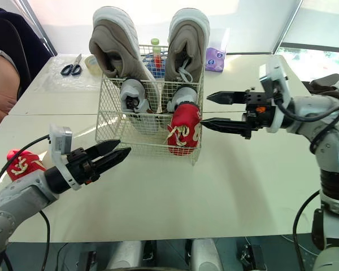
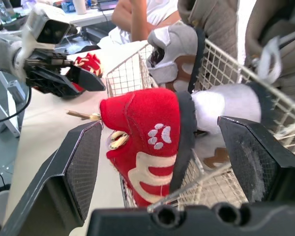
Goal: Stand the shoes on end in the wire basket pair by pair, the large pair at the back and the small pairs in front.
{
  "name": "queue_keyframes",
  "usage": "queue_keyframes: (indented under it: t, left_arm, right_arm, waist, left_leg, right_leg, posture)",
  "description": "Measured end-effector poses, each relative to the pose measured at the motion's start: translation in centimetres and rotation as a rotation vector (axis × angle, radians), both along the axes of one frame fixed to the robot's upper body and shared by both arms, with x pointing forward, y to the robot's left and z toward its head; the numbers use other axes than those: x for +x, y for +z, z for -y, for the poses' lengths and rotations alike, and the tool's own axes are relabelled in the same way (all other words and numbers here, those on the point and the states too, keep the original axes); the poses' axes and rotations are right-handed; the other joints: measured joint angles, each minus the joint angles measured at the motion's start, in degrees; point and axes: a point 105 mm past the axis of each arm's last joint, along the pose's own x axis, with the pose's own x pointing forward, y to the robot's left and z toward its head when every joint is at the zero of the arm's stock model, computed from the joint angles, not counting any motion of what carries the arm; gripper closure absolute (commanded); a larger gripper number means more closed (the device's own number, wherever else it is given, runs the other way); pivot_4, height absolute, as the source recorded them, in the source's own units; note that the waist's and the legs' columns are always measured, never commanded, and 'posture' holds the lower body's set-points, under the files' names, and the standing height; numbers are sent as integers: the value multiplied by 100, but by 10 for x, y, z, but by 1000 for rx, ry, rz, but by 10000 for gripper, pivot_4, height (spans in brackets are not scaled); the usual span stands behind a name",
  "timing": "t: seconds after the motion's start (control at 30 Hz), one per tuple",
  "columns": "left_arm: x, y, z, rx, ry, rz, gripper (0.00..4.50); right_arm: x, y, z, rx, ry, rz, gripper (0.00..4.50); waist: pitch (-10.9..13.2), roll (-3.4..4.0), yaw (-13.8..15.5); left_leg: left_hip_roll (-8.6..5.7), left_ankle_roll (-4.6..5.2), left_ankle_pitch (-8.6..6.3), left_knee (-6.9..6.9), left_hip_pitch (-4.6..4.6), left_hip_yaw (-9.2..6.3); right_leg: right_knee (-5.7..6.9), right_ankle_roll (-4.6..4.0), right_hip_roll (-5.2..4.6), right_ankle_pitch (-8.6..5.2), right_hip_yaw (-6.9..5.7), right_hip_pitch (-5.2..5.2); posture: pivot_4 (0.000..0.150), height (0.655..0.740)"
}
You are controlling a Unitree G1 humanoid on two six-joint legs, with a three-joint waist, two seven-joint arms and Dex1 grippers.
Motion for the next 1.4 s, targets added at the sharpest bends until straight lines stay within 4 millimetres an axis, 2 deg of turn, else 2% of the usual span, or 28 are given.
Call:
queue_keyframes:
  t: [0.07,0.13,0.17,0.23,0.3,0.37,0.4,0.47,0.53,0.6,0.63,0.7,0.77,0.87,0.97,1.03,1.13,1.4]
  left_arm:
    - [4,9,-9,-12,13,0,8493]
    - [4,27,-16,-52,-2,22,547]
    - [5,38,-21,-63,0,40,547]
    - [12,63,-41,-54,55,88,547]
    - [19,85,-66,-20,157,139,547]
    - [27,104,-110,75,354,157,547]
    - [28,111,-137,122,466,151,547]
    - [20,113,-182,174,629,113,547]
    - [0,96,-229,190,761,-10,547]
    - [-22,66,-261,183,832,-183,547]
    - [-33,53,-271,186,857,-260,547]
    - [-56,33,-281,174,889,-372,547]
    - [-73,22,-280,149,887,-438,547]
    - [-83,9,-271,125,862,-483,547]
    - [-88,-8,-265,60,845,-518,547]
    - [-87,-19,-263,25,843,-534,547]
    - [-75,-34,-261,0,847,-545,547]
    - [-53,-54,-265,85,876,-565,547]
  right_arm:
    - [5,14,8,24,-37,50,3804]
    - [14,47,14,139,-70,139,0]
    - [13,69,13,227,-50,194,0]
    - [-5,112,-2,379,97,293,0]
    - [-23,124,-23,403,243,317,0]
    - [-38,108,-57,385,444,228,0]
    - [-45,90,-74,347,542,161,0]
    - [-54,54,-91,260,653,34,0]
    - [-58,26,-94,205,723,-73,0]
    - [-65,13,-92,155,771,-109,0]
    - [-70,10,-91,127,794,-111,0]
    - [-80,5,-88,84,835,-108,0]
    - [-88,-1,-86,55,858,-116,0]
    - [-94,-16,-85,37,883,-163,0]
    - [-90,-33,-88,24,859,-220,0]
    - [-89,-38,-93,24,854,-234,0]
    - [-92,-43,-96,19,849,-246,0]
    - [-88,-56,-102,3,785,-270,0]
  waist:
    - [0,0,-9]
    - [1,2,-45]
    - [3,4,-56]
    - [3,4,-94]
    - [-2,-3,-129]
    - [-7,-12,-189]
    - [-6,-10,-213]
    - [-3,-6,-194]
    - [-1,-2,-175]
    - [-2,-11,-150]
    - [-5,-16,-132]
    - [-9,-31,-125]
    - [-14,-42,-128]
    - [-19,-45,-129]
    - [-20,-41,-147]
    - [-21,-39,-156]
    - [-21,-40,-147]
    - [-25,-45,-160]
  left_leg:
    - [0,0,0,1,0,3]
    - [1,-1,1,1,0,8]
    - [3,-2,1,0,0,8]
    - [10,-8,5,-7,-1,-1]
    - [16,-10,6,-18,1,-7]
    - [22,-11,6,-21,4,0]
    - [22,-12,7,-25,2,6]
    - [17,-12,6,-28,2,16]
    - [10,-11,5,-27,-9,32]
    - [4,-4,-2,-23,-13,36]
    - [2,-3,-4,-23,-12,33]
    - [2,-3,-11,-23,-12,28]
    - [-1,-20,-22,-23,-8,13]
    - [-2,-26,-21,-26,-2,1]
    - [0,-29,-20,-29,-1,4]
    - [2,-31,-18,-32,-2,5]
    - [2,-33,-17,-36,-4,5]
    - [-3,-32,-17,-38,-7,9]
  right_leg:
    - [0,0,0,0,0,-2]
    - [2,-10,1,6,2,-8]
    - [2,-10,3,8,2,-10]
    - [5,-6,16,10,0,-13]
    - [9,-8,18,9,-5,-12]
    - [12,-9,17,8,-7,-15]
    - [15,-9,16,8,-6,-24]
    - [13,-3,9,4,-7,-27]
    - [8,3,-4,3,-7,-35]
    - [0,10,-15,-2,-8,-36]
    - [-4,10,-18,-2,-12,-31]
    - [-12,5,-26,-6,-14,-32]
    - [-14,-11,-54,-13,-24,-45]
    - [-9,-41,-71,-20,-32,-46]
    - [-6,-57,-112,-10,-76,-52]
    - [-1,-60,-114,-10,-78,-61]
    - [1,-64,-114,-10,-80,-64]
    - [0,-67,-129,-8,-82,-68]
  posture:
    - [1500,7400]
    - [1500,7400]
    - [1500,7400]
    - [1500,7400]
    - [1500,7400]
    - [1500,7400]
    - [1500,7400]
    - [1500,7400]
    - [1500,7400]
    - [1500,7400]
    - [1500,7400]
    - [1500,7400]
    - [1500,7400]
    - [1500,7400]
    - [1500,7400]
    - [1500,7400]
    - [1500,7400]
    - [1500,7400]
